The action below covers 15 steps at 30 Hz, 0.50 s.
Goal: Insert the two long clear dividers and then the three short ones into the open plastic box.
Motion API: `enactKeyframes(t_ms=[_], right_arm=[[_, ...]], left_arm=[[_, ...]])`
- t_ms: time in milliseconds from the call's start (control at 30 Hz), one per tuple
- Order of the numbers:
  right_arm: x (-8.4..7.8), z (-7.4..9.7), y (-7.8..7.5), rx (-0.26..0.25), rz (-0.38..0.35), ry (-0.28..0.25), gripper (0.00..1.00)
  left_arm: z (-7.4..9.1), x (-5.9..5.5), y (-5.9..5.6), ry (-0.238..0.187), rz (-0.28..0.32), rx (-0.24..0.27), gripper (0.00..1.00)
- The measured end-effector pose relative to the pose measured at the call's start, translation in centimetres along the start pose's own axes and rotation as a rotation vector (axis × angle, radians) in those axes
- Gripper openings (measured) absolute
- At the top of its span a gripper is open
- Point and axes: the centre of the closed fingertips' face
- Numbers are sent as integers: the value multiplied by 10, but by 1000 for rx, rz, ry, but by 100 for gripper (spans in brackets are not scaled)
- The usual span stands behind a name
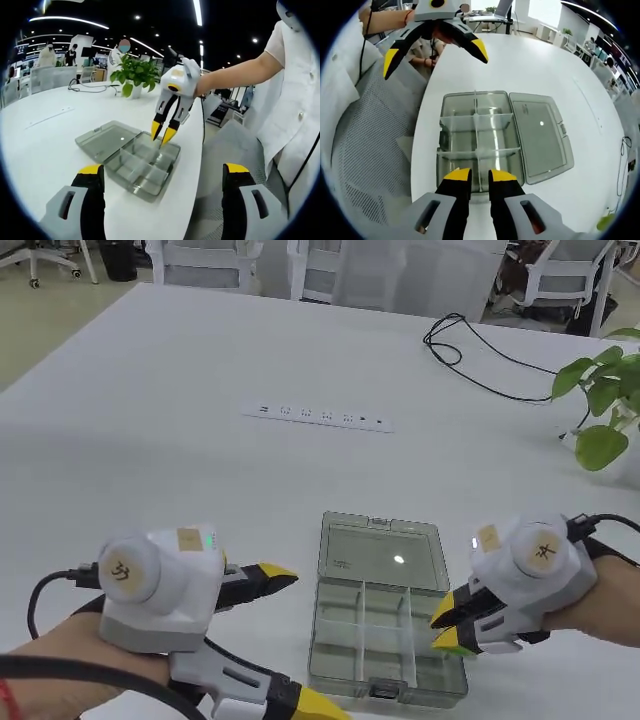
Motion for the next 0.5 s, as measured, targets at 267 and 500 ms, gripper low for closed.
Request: enactKeyframes(t_ms=[267, 500], right_arm=[[-7, 26, 2, -27, -67, -67, 25], [-22, 44, 4, -58, -124, -101, 28]], left_arm=[[5, -1, 4, 1, 2, 12, 100], [8, -1, 7, 2, 4, 21, 100]])
Point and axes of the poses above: the centre of the closed fingertips' face, and the gripper's own axes: z roughly backward along the fingers, y roughly to its left, x roughly out of its top, and after that the axes turned 11 degrees about y, right-handed
